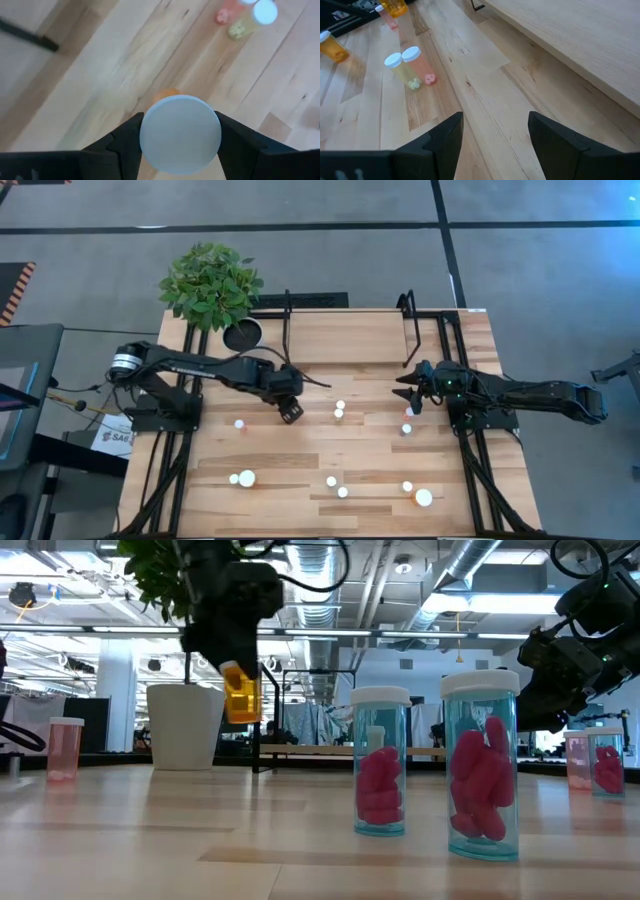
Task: Pick and place medicine bottles onto shelf by color
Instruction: Put the top orange pill bottle on the shelf
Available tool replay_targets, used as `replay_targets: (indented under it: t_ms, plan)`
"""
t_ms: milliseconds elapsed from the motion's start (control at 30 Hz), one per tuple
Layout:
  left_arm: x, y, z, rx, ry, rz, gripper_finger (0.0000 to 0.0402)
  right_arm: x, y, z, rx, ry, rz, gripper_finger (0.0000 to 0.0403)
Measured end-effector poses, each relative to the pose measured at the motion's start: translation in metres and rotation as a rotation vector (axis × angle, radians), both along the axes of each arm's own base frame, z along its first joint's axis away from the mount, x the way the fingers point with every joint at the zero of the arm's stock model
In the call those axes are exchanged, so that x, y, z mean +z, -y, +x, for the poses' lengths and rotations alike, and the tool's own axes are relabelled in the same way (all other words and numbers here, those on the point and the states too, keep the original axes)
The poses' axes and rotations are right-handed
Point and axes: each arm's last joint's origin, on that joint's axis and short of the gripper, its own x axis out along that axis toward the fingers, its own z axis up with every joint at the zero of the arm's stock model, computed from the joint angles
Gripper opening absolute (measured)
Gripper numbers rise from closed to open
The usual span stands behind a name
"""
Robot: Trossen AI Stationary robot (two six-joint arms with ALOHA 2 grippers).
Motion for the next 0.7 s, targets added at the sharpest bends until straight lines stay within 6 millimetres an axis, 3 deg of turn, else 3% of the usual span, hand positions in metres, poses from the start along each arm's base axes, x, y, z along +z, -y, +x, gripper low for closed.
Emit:
replay_targets:
  t_ms: [333, 700]
  plan:
    - [0.006, -0.014, 0.024, -0.159, -0.005, 0.058, 0.0192, 0.000, 0.000, 0.000, 0.000, 0.000, 0.000, 0.0249]
    - [0.020, -0.043, 0.028, -0.350, 0.009, 0.178, 0.0192, 0.000, 0.000, 0.000, 0.000, 0.000, 0.000, 0.0249]
